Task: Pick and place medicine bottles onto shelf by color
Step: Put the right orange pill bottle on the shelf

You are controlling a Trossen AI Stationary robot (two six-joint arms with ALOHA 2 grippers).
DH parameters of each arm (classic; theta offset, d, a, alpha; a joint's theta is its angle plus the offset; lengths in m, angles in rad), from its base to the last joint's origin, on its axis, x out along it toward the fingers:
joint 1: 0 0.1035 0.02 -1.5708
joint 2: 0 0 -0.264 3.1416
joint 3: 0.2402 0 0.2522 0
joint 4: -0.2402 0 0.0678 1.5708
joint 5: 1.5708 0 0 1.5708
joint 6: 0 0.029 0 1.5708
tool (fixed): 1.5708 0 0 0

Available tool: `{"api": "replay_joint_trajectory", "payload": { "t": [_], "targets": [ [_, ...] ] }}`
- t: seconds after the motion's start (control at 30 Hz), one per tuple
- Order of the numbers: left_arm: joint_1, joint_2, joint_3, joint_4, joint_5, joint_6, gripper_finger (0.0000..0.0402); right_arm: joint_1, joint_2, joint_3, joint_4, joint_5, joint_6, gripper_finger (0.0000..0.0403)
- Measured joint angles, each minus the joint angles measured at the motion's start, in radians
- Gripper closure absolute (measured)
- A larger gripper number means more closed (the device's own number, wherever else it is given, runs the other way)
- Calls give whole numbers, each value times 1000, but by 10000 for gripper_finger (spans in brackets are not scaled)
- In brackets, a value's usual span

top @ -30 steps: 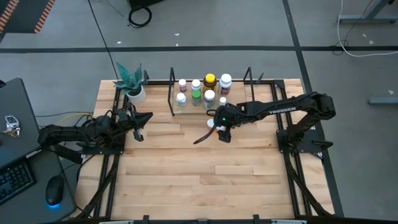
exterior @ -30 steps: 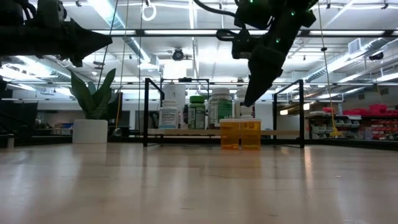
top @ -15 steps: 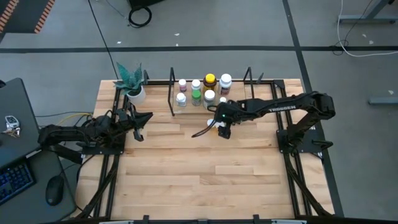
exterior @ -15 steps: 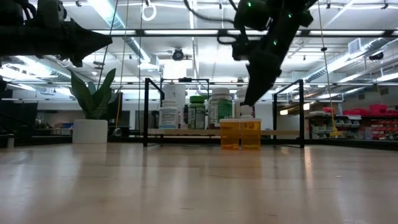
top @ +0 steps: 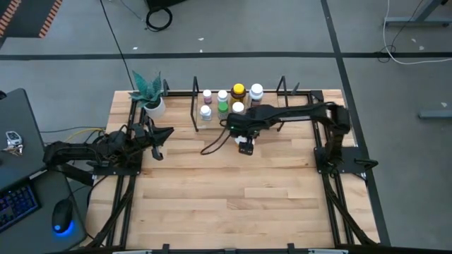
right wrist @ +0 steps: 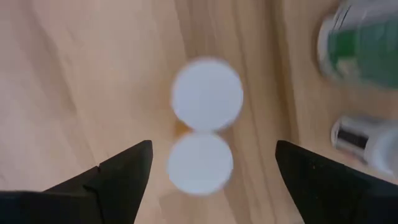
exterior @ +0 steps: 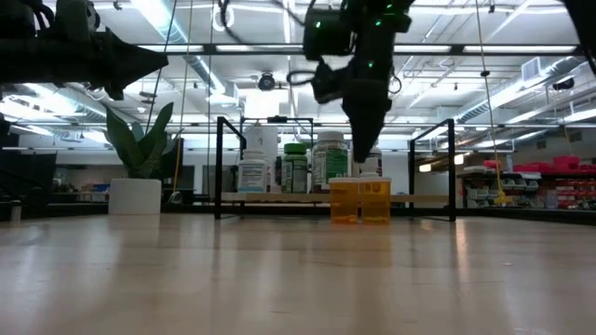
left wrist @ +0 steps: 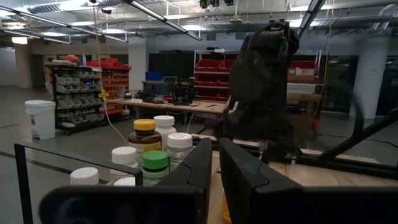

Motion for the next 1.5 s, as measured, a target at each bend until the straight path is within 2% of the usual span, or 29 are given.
{"api": "replay_joint_trajectory", "payload": {
  "t": [0.13,0.27,0.5,1.17,1.5],
  "targets": [
    [0,0,0,0,0,0,368,1,54,51,-87,-11,-1,52],
    [0,0,0,0,0,0,373,7,60,47,-75,-41,-2,52],
    [0,0,0,1,0,0,367,9,59,43,-56,-10,-19,53],
    [0,0,0,1,0,0,370,1,60,-134,120,-26,-2,53],
    [0,0,0,1,0,0,363,-13,60,-195,185,-34,-2,96]
  ]
}}
